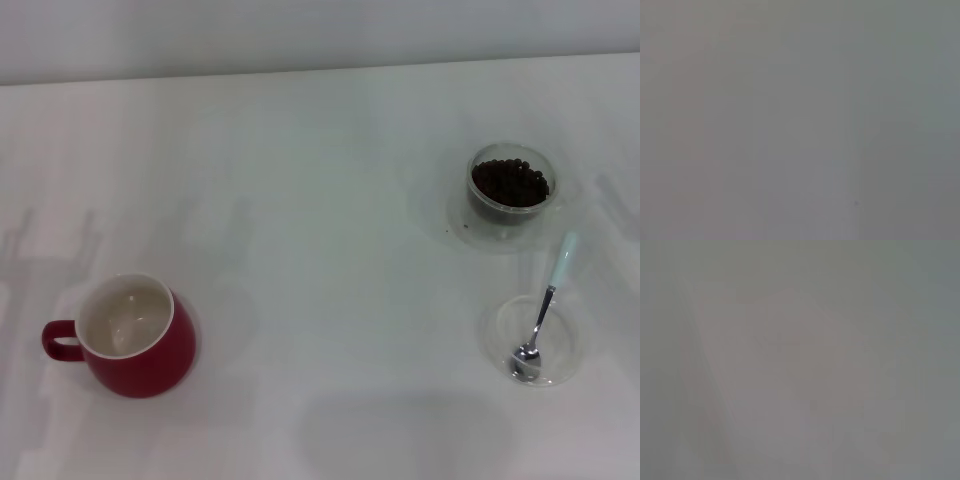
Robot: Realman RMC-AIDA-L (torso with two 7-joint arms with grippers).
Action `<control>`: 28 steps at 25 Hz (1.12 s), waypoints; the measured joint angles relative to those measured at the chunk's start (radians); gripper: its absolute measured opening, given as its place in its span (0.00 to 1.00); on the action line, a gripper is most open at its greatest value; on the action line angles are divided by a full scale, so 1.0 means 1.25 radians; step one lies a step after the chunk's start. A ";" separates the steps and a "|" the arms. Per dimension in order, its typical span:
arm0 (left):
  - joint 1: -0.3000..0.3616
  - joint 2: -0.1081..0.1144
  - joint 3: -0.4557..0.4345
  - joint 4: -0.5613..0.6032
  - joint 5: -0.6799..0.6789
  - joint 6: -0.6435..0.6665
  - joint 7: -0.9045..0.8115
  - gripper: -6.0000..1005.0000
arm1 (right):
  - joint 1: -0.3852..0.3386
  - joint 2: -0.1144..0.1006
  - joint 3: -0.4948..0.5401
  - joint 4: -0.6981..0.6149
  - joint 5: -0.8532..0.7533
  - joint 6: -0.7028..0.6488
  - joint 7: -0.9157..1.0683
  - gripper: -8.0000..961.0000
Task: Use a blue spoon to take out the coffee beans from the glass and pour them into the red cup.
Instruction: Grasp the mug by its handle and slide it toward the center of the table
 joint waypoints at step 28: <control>0.022 0.001 0.023 -0.004 0.019 -0.029 0.002 0.88 | -0.018 -0.010 -0.070 -0.025 -0.073 0.011 0.069 0.80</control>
